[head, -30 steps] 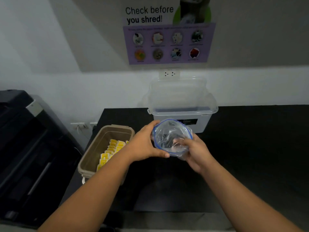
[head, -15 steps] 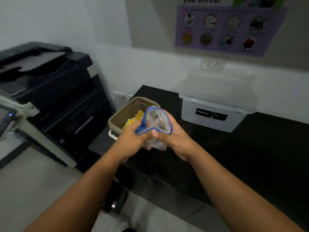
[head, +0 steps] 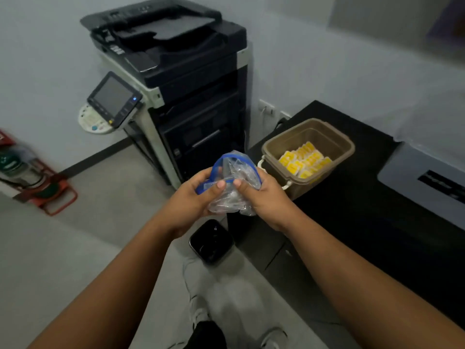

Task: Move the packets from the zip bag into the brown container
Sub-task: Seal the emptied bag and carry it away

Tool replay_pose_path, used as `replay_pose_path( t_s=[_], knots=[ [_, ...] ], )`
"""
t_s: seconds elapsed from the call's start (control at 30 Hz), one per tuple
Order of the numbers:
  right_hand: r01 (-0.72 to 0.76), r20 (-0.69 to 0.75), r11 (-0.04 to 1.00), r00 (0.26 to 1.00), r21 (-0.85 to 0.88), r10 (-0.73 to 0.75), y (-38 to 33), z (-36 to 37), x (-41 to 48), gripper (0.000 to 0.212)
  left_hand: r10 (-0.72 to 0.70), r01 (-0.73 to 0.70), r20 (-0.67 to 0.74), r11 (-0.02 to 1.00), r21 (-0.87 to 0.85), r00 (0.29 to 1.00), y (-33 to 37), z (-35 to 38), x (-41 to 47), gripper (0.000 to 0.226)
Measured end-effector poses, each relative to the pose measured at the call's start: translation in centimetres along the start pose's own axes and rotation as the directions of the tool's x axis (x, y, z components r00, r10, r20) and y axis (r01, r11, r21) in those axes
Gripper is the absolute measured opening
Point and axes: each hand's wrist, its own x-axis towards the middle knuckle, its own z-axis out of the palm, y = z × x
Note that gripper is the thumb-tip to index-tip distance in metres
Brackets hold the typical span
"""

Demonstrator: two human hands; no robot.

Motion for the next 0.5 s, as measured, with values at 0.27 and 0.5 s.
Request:
replay_pose_path(
  t_s=[0.27, 0.5],
  knots=[
    [-0.189, 0.186, 0.981, 0.964, -0.037, 0.192, 5.5, 10.1, 7.2, 0.036, -0.112, 0.081, -0.346, 0.991, -0.103, 0.931, -5.6, -13.0, 0.5, 0.029],
    [-0.369, 0.206, 0.921, 0.899, -0.122, 0.387, 15.4, 15.7, 11.8, 0.047, -0.230, 0.261, -0.265, 0.961, 0.087, 0.936, -14.2, -22.1, 1.9, 0.019]
  ],
)
